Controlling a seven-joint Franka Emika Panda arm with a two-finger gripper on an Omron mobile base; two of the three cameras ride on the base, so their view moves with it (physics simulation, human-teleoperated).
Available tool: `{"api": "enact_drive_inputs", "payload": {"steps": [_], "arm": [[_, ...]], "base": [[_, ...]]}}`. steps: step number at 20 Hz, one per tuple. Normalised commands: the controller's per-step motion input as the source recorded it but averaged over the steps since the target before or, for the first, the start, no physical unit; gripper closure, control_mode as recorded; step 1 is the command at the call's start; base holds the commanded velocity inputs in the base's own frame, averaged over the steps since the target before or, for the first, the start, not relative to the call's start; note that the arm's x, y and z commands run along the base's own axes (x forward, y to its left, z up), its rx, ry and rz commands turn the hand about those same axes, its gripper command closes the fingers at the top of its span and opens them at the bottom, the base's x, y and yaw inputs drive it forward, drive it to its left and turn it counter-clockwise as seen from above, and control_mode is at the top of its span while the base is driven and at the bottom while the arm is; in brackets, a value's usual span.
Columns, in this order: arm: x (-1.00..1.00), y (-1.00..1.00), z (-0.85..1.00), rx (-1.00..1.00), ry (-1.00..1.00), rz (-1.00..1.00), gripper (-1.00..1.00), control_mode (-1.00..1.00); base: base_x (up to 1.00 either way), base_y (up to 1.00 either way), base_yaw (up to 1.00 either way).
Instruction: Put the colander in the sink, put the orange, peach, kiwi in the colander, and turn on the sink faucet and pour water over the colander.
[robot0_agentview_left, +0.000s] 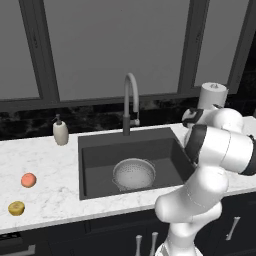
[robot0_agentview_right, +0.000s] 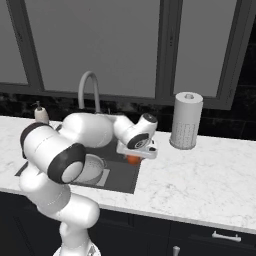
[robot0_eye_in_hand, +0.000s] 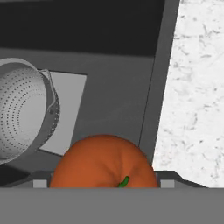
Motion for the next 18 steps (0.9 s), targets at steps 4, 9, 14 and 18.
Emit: {"api": "enact_drive_inputs", "payload": {"steps": [4, 9, 14, 18], "arm": [[0.0, 1.0, 0.0, 0.07, 0.0, 0.0, 1.0, -1.0], [0.0, 1.0, 0.0, 0.04, 0.0, 0.0, 1.0, -1.0], [0.0, 1.0, -0.01, 0.0, 0.0, 0.0, 1.0, -1.0], [0.02, 0.93, -0.24, 0.0, 0.01, 0.0, 1.0, -1.0]], "base": [[0.0, 0.0, 0.0], [0.0, 0.0, 0.0], [0.0, 0.0, 0.0], [0.0, 0.0, 0.0]]}}
